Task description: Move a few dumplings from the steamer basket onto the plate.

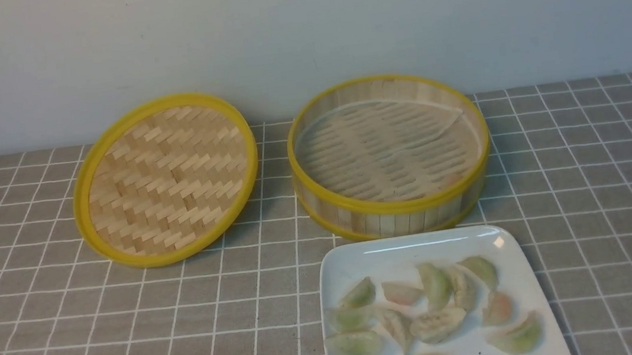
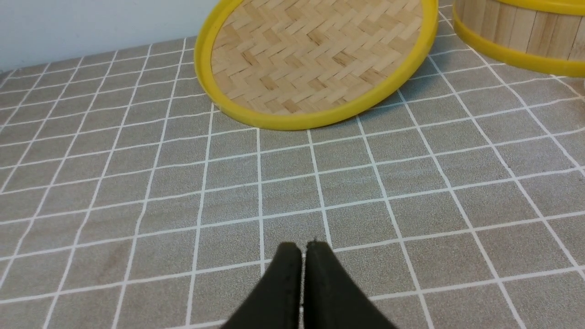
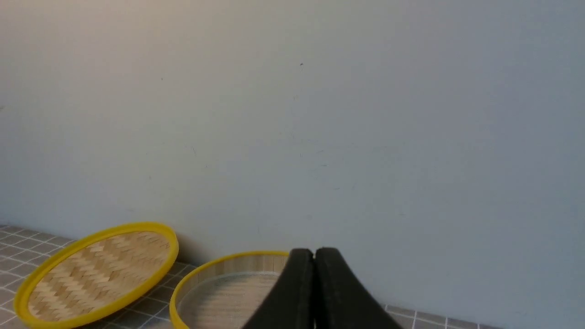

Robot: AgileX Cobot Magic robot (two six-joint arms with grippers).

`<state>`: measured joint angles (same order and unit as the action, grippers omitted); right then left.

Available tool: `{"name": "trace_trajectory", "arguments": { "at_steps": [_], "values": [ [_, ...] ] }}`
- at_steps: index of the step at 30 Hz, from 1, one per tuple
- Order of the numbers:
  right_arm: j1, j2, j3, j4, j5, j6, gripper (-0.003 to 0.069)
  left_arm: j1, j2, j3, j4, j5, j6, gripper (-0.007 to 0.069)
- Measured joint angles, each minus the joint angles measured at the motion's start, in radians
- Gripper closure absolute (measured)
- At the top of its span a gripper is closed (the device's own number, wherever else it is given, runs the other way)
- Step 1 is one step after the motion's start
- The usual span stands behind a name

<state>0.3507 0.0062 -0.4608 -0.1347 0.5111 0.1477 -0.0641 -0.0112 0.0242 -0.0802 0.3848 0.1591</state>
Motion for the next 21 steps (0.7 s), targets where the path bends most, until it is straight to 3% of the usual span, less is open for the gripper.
{"name": "trace_trajectory", "arguments": {
  "at_steps": [5,13,16,21],
  "values": [
    [-0.01,0.0,0.043,-0.001,0.026,0.015,0.0672,0.0,0.0,0.0,0.0,0.0,0.0,0.0629],
    [-0.244,0.0,0.319,-0.012,0.012,0.022,0.0672,0.0,0.0,0.0,0.0,0.0,0.0,0.0629],
    [-0.293,0.0,0.451,-0.01,-0.045,0.025,0.0672,0.0,0.0,0.0,0.0,0.0,0.0,0.0629],
    [-0.323,-0.002,0.479,-0.005,-0.117,0.037,0.0672,0.0,0.0,0.0,0.0,-0.001,0.0,0.0629]
  ]
}}
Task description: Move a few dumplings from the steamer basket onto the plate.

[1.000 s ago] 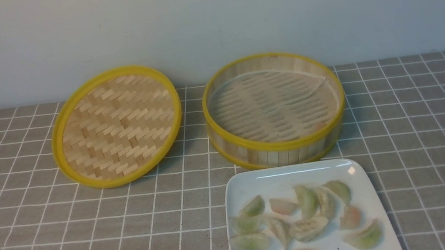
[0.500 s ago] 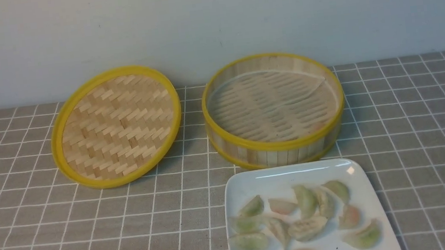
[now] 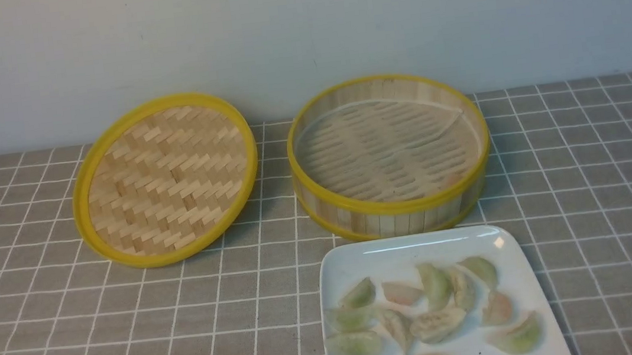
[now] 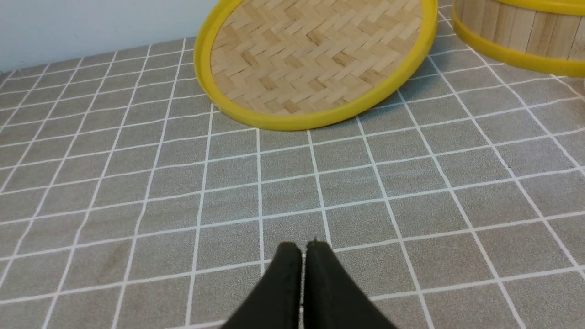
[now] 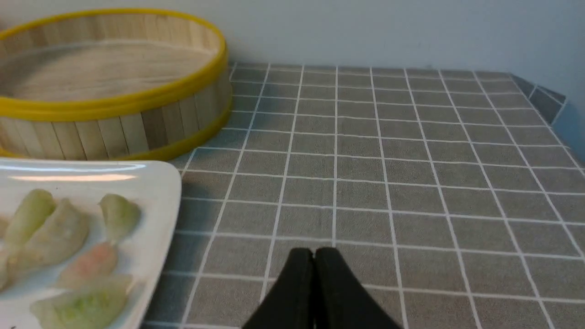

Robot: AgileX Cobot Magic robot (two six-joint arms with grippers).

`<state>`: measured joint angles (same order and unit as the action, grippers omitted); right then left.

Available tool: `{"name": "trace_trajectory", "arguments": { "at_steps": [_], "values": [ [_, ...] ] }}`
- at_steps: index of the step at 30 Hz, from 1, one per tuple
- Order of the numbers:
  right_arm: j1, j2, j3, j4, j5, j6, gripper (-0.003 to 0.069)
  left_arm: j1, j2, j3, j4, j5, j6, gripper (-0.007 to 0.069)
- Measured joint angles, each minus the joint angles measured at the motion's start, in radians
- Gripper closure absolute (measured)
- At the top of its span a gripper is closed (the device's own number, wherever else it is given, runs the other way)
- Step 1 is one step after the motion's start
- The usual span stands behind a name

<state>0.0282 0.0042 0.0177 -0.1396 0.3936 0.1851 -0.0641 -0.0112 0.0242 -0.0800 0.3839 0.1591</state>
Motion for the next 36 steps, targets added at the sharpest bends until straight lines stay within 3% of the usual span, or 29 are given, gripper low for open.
{"name": "trace_trajectory", "arguments": {
  "at_steps": [8,36],
  "values": [
    [-0.038,-0.013,0.002,0.0,-0.011,0.003,0.0672,0.0,0.0,0.0,0.0,0.0,0.0,0.0629],
    [-0.039,-0.015,0.003,0.0,-0.012,0.004,0.0672,0.0,0.0,0.0,0.0,0.0,0.0,0.0629]
  ]
}}
